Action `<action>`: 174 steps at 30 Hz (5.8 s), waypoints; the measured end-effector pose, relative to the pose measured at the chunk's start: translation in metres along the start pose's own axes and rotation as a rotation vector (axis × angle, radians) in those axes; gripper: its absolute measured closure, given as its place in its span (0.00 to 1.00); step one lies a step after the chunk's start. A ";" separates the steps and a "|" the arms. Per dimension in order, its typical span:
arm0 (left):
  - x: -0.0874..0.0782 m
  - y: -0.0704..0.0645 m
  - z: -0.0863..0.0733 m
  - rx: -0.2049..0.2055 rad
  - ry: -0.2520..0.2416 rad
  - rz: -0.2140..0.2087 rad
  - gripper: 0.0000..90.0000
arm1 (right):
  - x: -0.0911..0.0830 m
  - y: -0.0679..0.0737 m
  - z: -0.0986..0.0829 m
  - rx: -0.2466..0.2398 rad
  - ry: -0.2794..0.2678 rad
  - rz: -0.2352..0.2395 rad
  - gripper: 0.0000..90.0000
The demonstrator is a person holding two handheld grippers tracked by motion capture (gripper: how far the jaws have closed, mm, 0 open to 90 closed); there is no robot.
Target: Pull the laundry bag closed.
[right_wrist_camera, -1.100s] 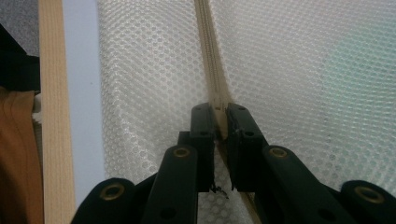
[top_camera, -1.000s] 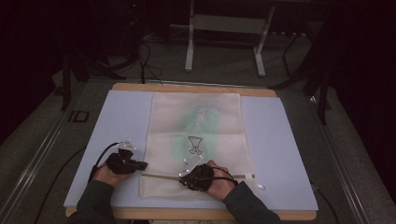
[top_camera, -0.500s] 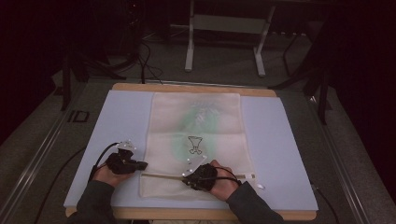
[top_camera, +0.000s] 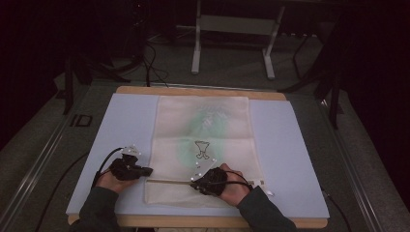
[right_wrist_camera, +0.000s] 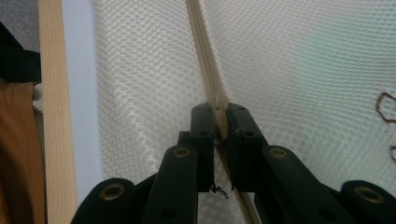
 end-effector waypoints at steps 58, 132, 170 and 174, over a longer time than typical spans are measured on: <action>0.000 0.000 0.000 0.002 0.000 0.002 1.00 | -0.027 -0.005 -0.043 0.046 0.044 -0.036 0.91; 0.000 -0.002 0.001 0.008 0.008 0.015 1.00 | -0.091 -0.015 -0.143 0.268 0.020 -0.139 0.91; -0.006 -0.004 0.002 0.053 -0.060 0.084 0.95 | -0.123 -0.037 -0.207 0.572 -0.242 -0.358 0.68; -0.009 -0.001 0.002 0.037 -0.093 0.141 0.88 | -0.119 -0.043 -0.212 0.625 -0.250 -0.413 0.65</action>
Point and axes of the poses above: each handheld gripper's, and its own axes: x roughly forward along the jaws, z roughly out of its top, y roughly to its left, the point moved 1 cm from there along x, roughly forward along the jaws, and after that the axes turned 2 degrees about -x, right-handed, at the moved point
